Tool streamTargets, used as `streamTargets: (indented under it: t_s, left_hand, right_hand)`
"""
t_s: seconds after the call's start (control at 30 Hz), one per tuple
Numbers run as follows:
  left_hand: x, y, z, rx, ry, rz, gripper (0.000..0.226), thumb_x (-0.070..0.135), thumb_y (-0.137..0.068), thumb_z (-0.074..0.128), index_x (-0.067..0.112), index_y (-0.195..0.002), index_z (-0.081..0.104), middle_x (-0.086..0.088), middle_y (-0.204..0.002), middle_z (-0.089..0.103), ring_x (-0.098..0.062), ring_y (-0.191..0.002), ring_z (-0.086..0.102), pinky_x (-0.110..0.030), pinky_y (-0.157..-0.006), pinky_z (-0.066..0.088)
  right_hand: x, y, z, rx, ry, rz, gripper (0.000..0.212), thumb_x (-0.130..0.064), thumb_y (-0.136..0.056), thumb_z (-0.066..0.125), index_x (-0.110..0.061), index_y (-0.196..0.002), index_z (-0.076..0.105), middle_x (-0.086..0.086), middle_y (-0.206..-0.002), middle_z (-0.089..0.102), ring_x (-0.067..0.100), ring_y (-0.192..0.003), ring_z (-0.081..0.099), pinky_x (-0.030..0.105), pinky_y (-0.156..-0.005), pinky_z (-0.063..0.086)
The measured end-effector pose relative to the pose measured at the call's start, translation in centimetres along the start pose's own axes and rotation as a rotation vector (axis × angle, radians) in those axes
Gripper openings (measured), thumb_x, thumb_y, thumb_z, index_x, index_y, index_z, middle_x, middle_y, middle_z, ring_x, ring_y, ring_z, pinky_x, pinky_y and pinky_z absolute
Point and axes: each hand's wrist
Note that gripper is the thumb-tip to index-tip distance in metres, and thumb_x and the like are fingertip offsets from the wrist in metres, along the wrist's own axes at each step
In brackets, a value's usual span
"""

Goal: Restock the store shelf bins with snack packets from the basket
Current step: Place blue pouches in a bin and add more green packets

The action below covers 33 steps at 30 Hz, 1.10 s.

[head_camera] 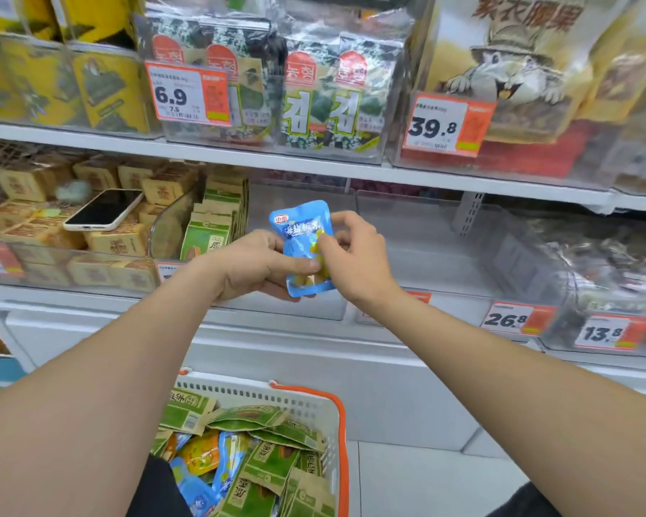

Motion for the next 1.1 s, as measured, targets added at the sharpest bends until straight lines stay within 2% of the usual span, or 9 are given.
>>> streamTargets:
  t_s: [0.13,0.23,0.43,0.57,0.67,0.77,0.87,0.97,1.1]
  left_hand:
    - [0.6,-0.5,1.3,0.159,0.047,0.065,0.029,0.025,-0.097,0.073,0.014,-0.123,0.073,-0.01,-0.111,0.079,-0.03,-0.104,0.076,-0.043,-0.086,0.062]
    - [0.8,-0.6,1.7,0.294,0.024,0.186,0.029,0.021,-0.09,0.082,0.013,-0.118,0.076,-0.01,-0.106,0.08,-0.03,-0.099,0.078,-0.044,-0.081,0.064]
    - [1.4,-1.3,3.5,0.412,-0.084,0.317,0.036,0.02,-0.074,0.095,0.017,-0.106,0.081,-0.005,-0.083,0.08,-0.02,-0.078,0.078,-0.036,-0.071,0.063]
    - [1.6,-2.8,5.4,0.321,-0.196,0.306,0.03,0.024,-0.081,0.092,0.025,-0.108,0.08,-0.002,-0.088,0.08,-0.019,-0.086,0.078,-0.036,-0.073,0.063]
    - [1.8,-4.0,7.5,0.37,-0.436,0.374,0.009,0.033,-0.091,0.078,0.024,-0.094,0.08,0.008,-0.083,0.078,-0.005,-0.076,0.07,-0.018,-0.069,0.052]
    - [1.3,-5.5,9.0,0.442,-0.872,0.549,0.023,0.038,-0.091,0.056,0.027,-0.086,0.076,0.012,-0.084,0.07,-0.016,-0.086,0.059,-0.033,-0.08,0.047]
    - [0.4,-7.5,10.6,0.452,-1.267,0.733,0.03,0.036,-0.089,0.046,0.023,-0.078,0.071,0.005,-0.079,0.061,-0.024,-0.084,0.048,-0.037,-0.072,0.036]
    - [-0.1,-8.9,13.0,0.438,-1.437,0.845,0.03,0.03,-0.087,0.046,0.018,-0.064,0.06,-0.001,-0.062,0.058,-0.029,-0.07,0.049,-0.036,-0.064,0.022]
    - [-0.3,-11.1,15.9,0.392,-1.486,0.777,0.039,0.034,-0.091,0.045,0.017,-0.058,0.057,-0.007,-0.058,0.061,-0.033,-0.061,0.052,-0.035,-0.063,0.021]
  right_hand:
    - [-0.1,-0.9,-0.6,-0.006,0.017,0.002,0.015,-0.025,-0.087,0.058,-0.028,-0.101,0.063,-0.002,-0.074,0.073,0.022,-0.082,0.071,0.043,-0.074,0.06]
    - [0.0,-0.9,-0.5,0.038,0.025,0.034,0.018,-0.025,-0.086,0.053,-0.023,-0.102,0.06,0.001,-0.08,0.07,0.023,-0.087,0.067,0.043,-0.076,0.057]
    - [0.1,-0.8,-1.9,0.022,-0.035,0.094,0.018,-0.029,-0.096,0.051,-0.017,-0.109,0.058,0.002,-0.089,0.072,0.012,-0.077,0.068,0.016,-0.061,0.051]
    - [1.9,-2.3,-3.6,0.013,-0.126,0.239,0.035,-0.05,-0.084,0.049,-0.029,-0.111,0.054,-0.003,-0.112,0.068,0.024,-0.103,0.07,0.051,-0.089,0.059]
    - [2.8,-3.7,-6.1,0.154,-0.124,0.305,0.05,-0.044,-0.092,0.045,-0.019,-0.136,0.047,0.002,-0.129,0.06,0.028,-0.117,0.063,0.051,-0.102,0.051]
    - [4.5,-5.4,-9.6,0.253,-0.069,0.458,0.056,-0.051,-0.1,0.043,-0.009,-0.136,0.048,0.003,-0.119,0.056,0.029,-0.11,0.059,0.042,-0.099,0.051]
    - [6.3,-6.0,-13.0,0.223,-0.058,0.639,0.074,-0.07,-0.074,0.063,-0.011,-0.118,0.055,0.007,-0.113,0.063,0.027,-0.1,0.065,0.045,-0.091,0.058]
    - [8.7,-6.6,-15.0,0.248,0.147,0.619,0.058,-0.053,-0.071,0.074,-0.014,-0.111,0.058,0.005,-0.113,0.064,0.025,-0.097,0.066,0.039,-0.083,0.06]
    - [10.6,-8.1,-16.3,0.313,0.4,0.645,0.069,-0.057,-0.057,0.072,-0.019,-0.114,0.061,0.004,-0.115,0.066,0.03,-0.106,0.066,0.041,-0.095,0.057]
Point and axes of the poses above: each hand's wrist, its own y-axis away from the middle knuckle, its own z-axis out of the palm, x = y × z
